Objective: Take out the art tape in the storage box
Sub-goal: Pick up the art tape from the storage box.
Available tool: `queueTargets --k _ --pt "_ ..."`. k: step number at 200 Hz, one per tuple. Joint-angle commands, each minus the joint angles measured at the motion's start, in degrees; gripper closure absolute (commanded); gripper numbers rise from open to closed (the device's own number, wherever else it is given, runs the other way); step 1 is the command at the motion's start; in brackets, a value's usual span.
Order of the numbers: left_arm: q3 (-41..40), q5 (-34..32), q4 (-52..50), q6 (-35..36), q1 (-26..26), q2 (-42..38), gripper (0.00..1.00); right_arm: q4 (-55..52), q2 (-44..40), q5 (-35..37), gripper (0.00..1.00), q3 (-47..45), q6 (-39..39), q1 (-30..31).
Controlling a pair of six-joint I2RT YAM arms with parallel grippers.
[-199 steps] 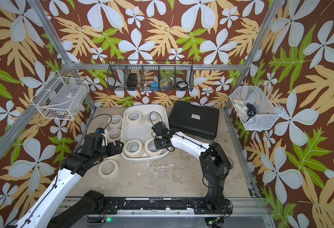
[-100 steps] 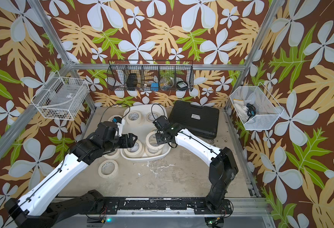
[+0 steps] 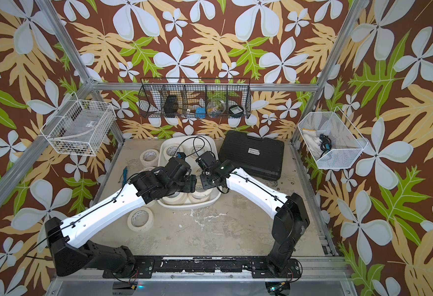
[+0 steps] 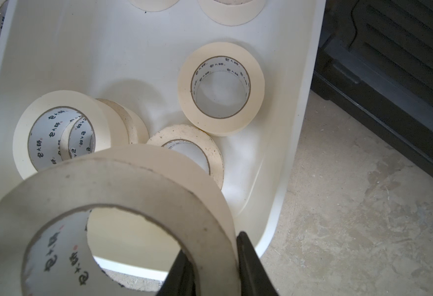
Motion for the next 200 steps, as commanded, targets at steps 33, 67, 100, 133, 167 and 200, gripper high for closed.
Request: queueTargets --k 33,67,100,133,167,200 --pt "-4.26 -0.88 5.53 -1.87 -0.05 1.38 0.24 0.34 -1.03 0.58 0.86 0.20 1.22 0.03" --pt "-6.80 -1.65 8.39 -3.66 0.00 1.87 0.24 0.43 -1.73 0.25 0.85 -0.11 2.82 0.01" --pt "-7.15 -2.65 9.40 -4.31 0.37 2.80 0.30 0.60 -2.26 -0.27 0.84 -0.62 3.50 0.08" --pt "-8.08 -1.82 10.38 -5.16 1.60 4.07 0.40 1.22 -3.21 -0.54 0.83 -1.83 4.05 0.05" --pt "-8.54 -0.63 11.99 -4.72 1.65 4.33 0.59 1.90 -3.79 -0.99 0.81 -2.96 4.24 0.01" --pt "-8.69 0.06 12.59 -4.85 1.61 4.48 0.79 2.08 -3.97 -1.13 0.75 -3.32 4.24 0.09"
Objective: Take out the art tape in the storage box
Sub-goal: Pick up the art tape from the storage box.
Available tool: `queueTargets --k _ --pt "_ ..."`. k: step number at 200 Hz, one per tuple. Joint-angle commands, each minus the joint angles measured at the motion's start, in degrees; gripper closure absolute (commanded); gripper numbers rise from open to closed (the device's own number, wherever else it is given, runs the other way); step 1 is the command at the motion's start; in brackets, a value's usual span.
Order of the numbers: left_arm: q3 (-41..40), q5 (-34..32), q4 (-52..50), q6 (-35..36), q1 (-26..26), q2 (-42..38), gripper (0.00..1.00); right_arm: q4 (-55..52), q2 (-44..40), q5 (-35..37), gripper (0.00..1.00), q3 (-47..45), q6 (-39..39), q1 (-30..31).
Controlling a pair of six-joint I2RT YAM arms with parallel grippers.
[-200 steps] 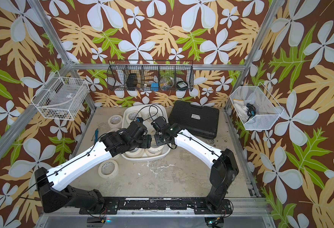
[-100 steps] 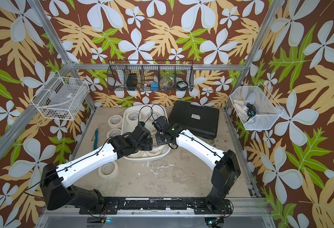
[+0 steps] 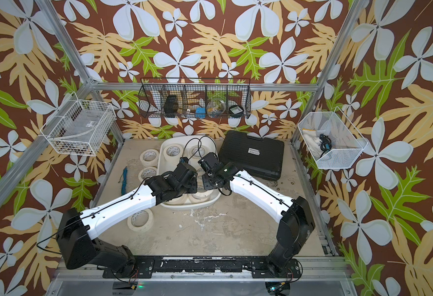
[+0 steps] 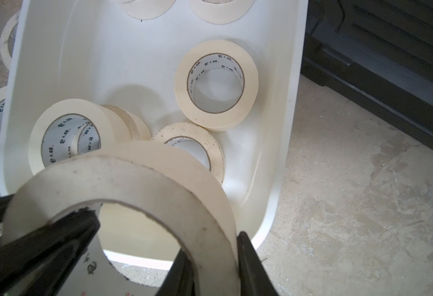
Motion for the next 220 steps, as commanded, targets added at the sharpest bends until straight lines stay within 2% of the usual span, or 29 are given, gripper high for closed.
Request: queueTargets --k 1,31,67,121,155,220 --pt "-0.10 0.05 -0.17 0.40 0.25 -0.01 0.79 0.78 -0.76 -0.66 0.75 -0.22 -0.18 -0.09" --pt "-0.15 0.94 -0.09 0.19 0.56 0.46 0.89 1.39 -1.43 -1.14 0.63 -0.72 -0.37 -0.11" --pt "-0.57 2.30 0.45 0.06 1.24 0.46 0.91 3.47 -3.72 -2.43 0.53 -1.91 -1.09 -0.11" --pt "-0.09 4.21 -0.10 0.95 1.70 0.54 0.91 5.16 -7.06 -3.17 0.50 -2.30 -1.80 -0.22" --pt "2.89 4.87 -6.15 2.73 1.73 1.65 0.94 8.41 -10.48 -3.39 0.50 -3.21 -1.86 -1.48" --pt "-3.92 7.54 -12.02 3.68 0.29 -7.70 0.94 12.09 -15.26 -1.72 0.49 -6.67 -1.75 -4.90"
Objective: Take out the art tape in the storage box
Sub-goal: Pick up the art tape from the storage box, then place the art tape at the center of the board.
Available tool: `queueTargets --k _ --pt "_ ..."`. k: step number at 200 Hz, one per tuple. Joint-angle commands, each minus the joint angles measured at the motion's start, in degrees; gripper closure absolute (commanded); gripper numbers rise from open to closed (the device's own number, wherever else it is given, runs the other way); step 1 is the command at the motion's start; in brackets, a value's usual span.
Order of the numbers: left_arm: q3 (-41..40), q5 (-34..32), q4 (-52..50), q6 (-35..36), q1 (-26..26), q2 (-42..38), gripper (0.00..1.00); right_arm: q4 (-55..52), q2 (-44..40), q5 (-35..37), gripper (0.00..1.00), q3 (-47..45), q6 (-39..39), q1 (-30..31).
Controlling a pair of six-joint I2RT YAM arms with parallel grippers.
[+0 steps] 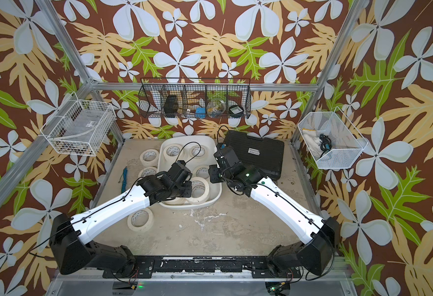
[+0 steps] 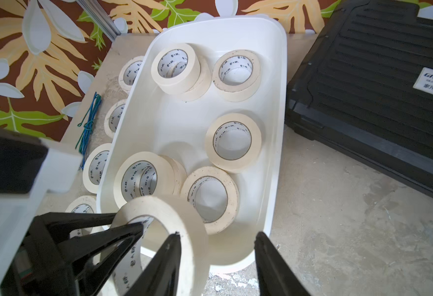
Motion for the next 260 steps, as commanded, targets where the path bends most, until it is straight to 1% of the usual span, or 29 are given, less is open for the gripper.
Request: queueTargets --k 1,34,66,109,123,138,170,193,218,260 --pt "-2.77 1.63 -3.07 0.62 -1.06 -2.60 0.94 2.64 -0.93 1.03 0.49 -1.28 -0.27 -1.15" --pt "-10.95 1.96 -3.17 -2.00 -2.66 -7.93 0.94 3.16 -0.62 0.36 0.49 -2.54 -0.40 -2.13" --pt "-19.10 0.28 -2.14 -5.03 -2.68 -11.89 0.94 3.82 0.00 -0.57 0.49 -3.35 -0.41 -2.69" --pt "-26.26 0.36 0.16 -8.57 -2.69 -13.67 0.94 3.75 0.22 -1.17 0.49 -3.86 -0.41 -2.98" --pt "-26.35 1.41 0.33 -8.65 -2.77 -14.32 0.95 3.87 -0.01 -1.06 0.49 -4.21 -0.52 -3.09" --pt "-26.38 1.03 -0.01 -9.01 -2.70 -15.68 0.95 3.98 -0.32 -1.15 0.49 -4.49 -0.47 -3.40" --pt "-26.06 4.89 0.79 -7.85 -2.86 -19.40 0.95 4.09 -0.50 -1.36 0.49 -5.02 -0.63 -3.78" --pt "-24.54 6.34 0.53 -7.35 -3.82 -19.17 0.96 5.31 -0.47 -2.05 0.49 -5.87 -0.22 -3.84" --pt "-22.94 4.45 -0.79 -8.54 -7.86 -15.86 0.97 5.70 0.39 -3.34 0.50 -5.99 0.42 -3.84" --pt "-24.96 0.17 -5.46 -12.74 -8.16 -15.00 0.97 5.82 0.25 -2.90 0.50 -6.61 0.26 -3.85"
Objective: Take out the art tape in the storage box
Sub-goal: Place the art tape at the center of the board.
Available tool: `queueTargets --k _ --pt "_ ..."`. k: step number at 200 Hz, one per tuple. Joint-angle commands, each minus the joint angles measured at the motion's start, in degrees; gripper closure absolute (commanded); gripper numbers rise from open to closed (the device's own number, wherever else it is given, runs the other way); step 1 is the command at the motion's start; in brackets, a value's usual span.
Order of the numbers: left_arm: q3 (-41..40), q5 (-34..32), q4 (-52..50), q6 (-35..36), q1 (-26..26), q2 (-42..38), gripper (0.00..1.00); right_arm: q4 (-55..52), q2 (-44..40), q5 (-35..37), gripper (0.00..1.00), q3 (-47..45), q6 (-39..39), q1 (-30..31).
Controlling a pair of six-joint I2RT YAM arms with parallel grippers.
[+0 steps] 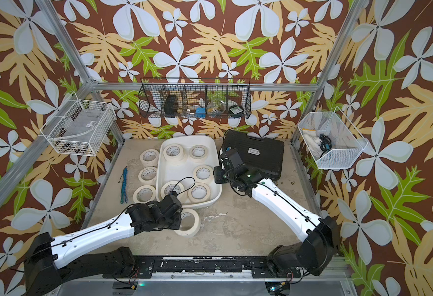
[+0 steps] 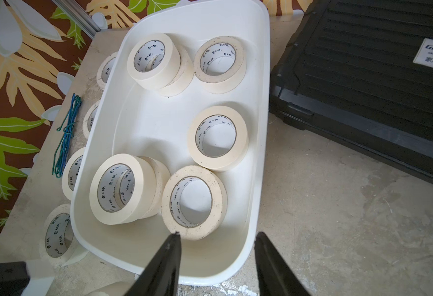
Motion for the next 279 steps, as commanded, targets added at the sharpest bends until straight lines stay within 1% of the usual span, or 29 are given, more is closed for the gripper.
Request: queueTargets --k 1,21,42,73,87,121,143,160,180,240,263,279 --pt "-0.40 -3.46 -3.97 -3.32 -0.15 -0.04 0.97 1.12 -0.16 0.33 0.50 -0.38 0.17 0.02" --pt "-0.54 -6.50 -6.87 -6.07 -0.11 1.05 0.98 1.25 0.12 -0.04 0.50 -0.50 0.14 0.03" --pt "-2.52 -7.68 -6.61 -9.85 -0.18 1.46 1.00 1.48 0.57 -0.55 0.49 -0.63 0.31 0.03" --pt "-6.84 -9.17 -4.76 -15.43 -0.15 -1.11 1.00 1.24 0.49 -0.38 0.50 -0.75 0.24 0.02" --pt "-8.17 -10.85 -4.37 -17.55 -0.17 -2.59 1.00 1.47 0.23 -0.44 0.49 -0.81 0.25 0.03" --pt "-8.20 -14.33 -5.36 -21.18 0.21 -3.11 1.00 1.77 0.04 -1.11 0.49 -1.34 0.68 0.03" --pt "-8.61 -14.81 -5.26 -22.00 1.66 -2.62 1.00 1.73 -0.33 -1.12 0.49 -1.67 0.74 0.03" --pt "-9.32 -15.34 -5.63 -23.55 2.84 -2.91 0.97 1.79 -0.84 -0.99 0.50 -1.99 0.82 0.03" --pt "-11.16 -14.79 -3.89 -24.83 3.72 -3.72 0.97 2.25 -1.26 -1.10 0.49 -2.56 1.09 0.01" --pt "-12.76 -15.13 -0.43 -24.09 5.31 -4.09 0.89 2.66 -1.27 -1.75 0.49 -3.00 1.22 -0.04" --pt "-14.74 -15.02 1.65 -23.51 6.79 -4.08 0.88 2.68 -1.26 -1.87 0.49 -3.10 1.31 0.03" --pt "-15.39 -15.04 2.09 -23.64 6.87 -4.18 0.88 2.62 -1.31 -1.83 0.49 -3.11 1.31 0.00"
